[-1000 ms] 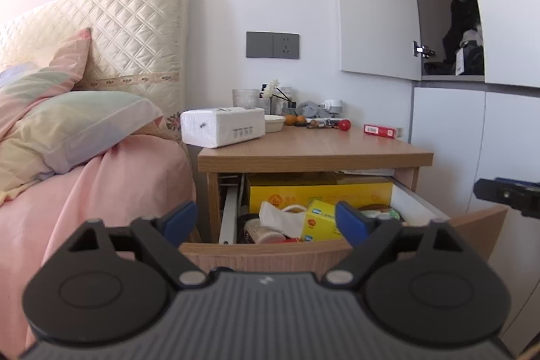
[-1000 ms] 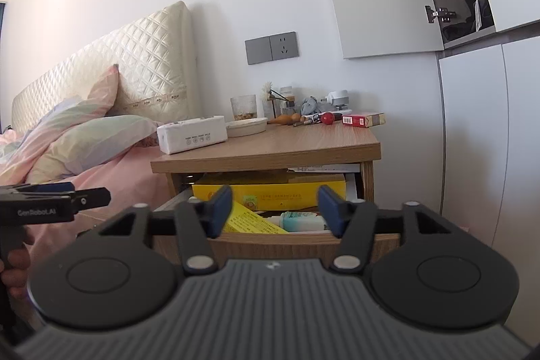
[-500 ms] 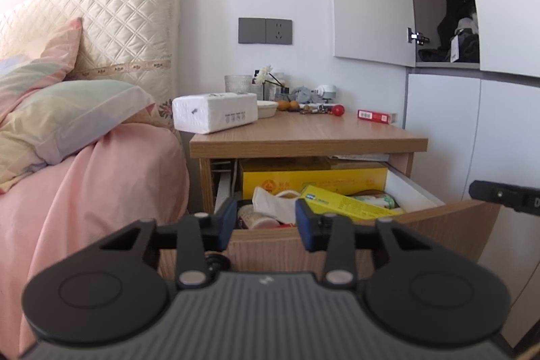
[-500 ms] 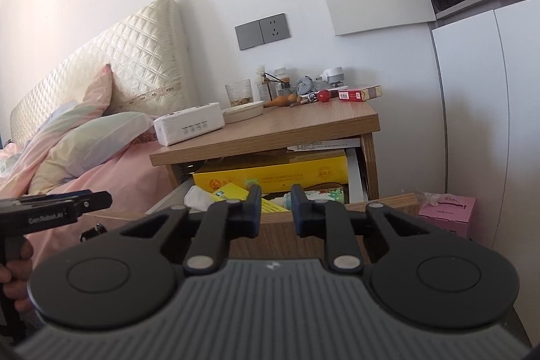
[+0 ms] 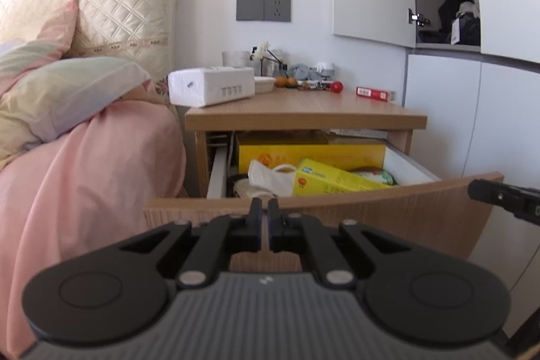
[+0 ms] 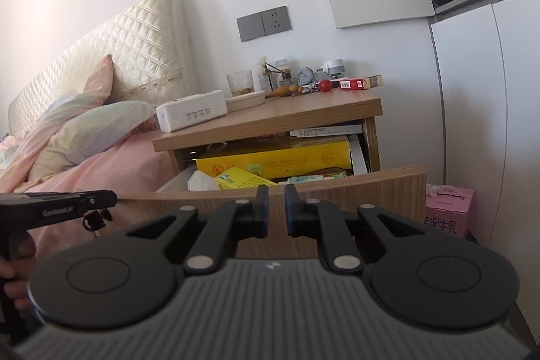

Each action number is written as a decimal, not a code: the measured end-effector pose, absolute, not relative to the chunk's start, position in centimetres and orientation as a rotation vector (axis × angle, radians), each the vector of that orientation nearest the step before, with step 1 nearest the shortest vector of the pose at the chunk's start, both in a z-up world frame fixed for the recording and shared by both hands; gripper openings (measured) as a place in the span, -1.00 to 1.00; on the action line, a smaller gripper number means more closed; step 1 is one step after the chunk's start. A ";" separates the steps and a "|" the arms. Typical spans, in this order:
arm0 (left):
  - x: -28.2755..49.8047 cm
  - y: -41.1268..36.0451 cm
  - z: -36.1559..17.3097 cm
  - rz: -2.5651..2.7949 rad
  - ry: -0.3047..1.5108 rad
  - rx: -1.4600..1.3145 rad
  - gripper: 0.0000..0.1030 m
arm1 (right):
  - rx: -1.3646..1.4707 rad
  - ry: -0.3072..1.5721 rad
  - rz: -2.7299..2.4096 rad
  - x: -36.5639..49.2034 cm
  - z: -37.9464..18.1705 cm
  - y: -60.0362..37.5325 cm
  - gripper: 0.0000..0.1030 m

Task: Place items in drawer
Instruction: 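Bring both tools to the drawer front with fingers closed, then push the drawer front shut with both tools' closed fingers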

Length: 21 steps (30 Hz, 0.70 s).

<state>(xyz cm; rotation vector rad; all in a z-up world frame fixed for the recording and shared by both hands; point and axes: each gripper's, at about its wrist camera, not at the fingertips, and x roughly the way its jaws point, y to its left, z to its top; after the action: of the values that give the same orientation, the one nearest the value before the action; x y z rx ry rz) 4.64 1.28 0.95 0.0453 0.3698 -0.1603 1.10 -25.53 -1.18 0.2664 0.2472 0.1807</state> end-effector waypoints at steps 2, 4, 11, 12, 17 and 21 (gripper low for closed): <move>4.6 1.4 0.8 -0.152 0.376 0.046 -0.91 | 0.272 0.250 0.174 1.2 -1.3 -25.6 -0.75; 4.6 1.5 0.8 -0.145 0.381 0.046 -0.91 | 0.278 0.254 0.166 1.3 -1.4 -25.7 -0.75; 4.8 1.5 0.5 -0.144 0.387 0.054 -0.91 | 0.292 0.261 0.139 2.0 -1.6 -25.9 -0.77; 4.8 1.5 0.5 -0.145 0.388 0.056 -0.91 | 0.278 0.258 0.139 2.0 -1.5 -25.8 -0.77; 5.0 1.2 0.4 -0.149 0.393 0.071 -0.92 | 0.254 0.251 0.132 1.9 -1.5 -25.5 -0.78; 5.1 0.9 0.3 -0.163 0.404 0.081 -0.92 | 0.233 0.253 0.126 1.9 -1.4 -25.3 -0.79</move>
<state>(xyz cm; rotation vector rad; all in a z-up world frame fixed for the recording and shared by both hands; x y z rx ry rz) 5.14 0.88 0.32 0.0808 0.4043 -0.1628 1.94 -25.32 -1.42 0.2334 0.2530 0.1257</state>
